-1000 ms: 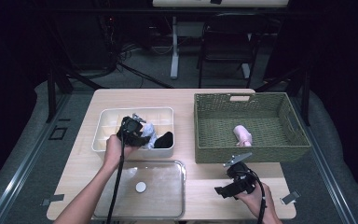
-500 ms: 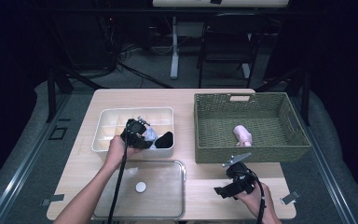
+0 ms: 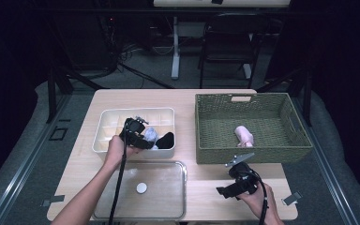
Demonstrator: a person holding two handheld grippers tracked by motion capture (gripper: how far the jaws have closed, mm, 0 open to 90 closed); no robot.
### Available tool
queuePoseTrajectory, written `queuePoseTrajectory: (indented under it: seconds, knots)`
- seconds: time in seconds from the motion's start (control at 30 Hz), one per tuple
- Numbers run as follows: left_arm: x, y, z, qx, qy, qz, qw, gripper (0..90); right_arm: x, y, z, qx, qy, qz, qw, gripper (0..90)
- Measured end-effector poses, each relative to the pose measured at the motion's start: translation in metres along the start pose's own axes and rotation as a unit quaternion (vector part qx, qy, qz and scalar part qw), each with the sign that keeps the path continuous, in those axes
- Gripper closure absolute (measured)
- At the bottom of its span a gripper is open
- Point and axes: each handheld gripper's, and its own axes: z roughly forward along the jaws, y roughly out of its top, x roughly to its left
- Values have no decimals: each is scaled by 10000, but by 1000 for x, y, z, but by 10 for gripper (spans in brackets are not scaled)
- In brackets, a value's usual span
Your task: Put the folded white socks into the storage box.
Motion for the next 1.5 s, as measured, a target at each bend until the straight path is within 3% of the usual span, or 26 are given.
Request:
queuePoseTrajectory:
  seconds: [0.23,0.27,0.43,0.6,0.63,0.83,0.97,1.07,1.2,1.33,1.5]
  knots:
    - [4,11,-18,-345,-116,-98,9993,341,-2,0,-4,-81,-6,30,10000,140]
    - [5,14,-18,-373,-165,-198,9990,336,-1,0,-4,-92,13,42,9999,140]
    - [12,20,-4,-112,-333,-344,9988,300,-1,0,-2,-47,18,6,10000,144]
    - [12,20,1,-34,-407,-329,9986,422,0,0,0,7,46,-31,10000,146]
    - [11,21,1,-12,-355,-311,9989,490,1,-1,0,-41,46,4,10000,146]
    - [4,20,6,192,-243,-114,9995,650,1,0,-1,43,50,-71,10000,147]
    - [-1,18,12,405,-274,-22,9988,676,2,1,0,27,45,-77,10000,149]
    - [-6,19,16,530,-131,131,9984,683,4,1,1,52,42,-131,9999,149]
    - [-3,19,19,600,-245,60,9979,693,4,2,2,59,88,-138,9998,149]
    - [-8,20,23,734,-75,180,9971,703,5,2,3,6,91,-119,9999,149]
    - [-7,21,24,777,-139,162,9967,699,5,2,1,50,55,-163,9998,149]
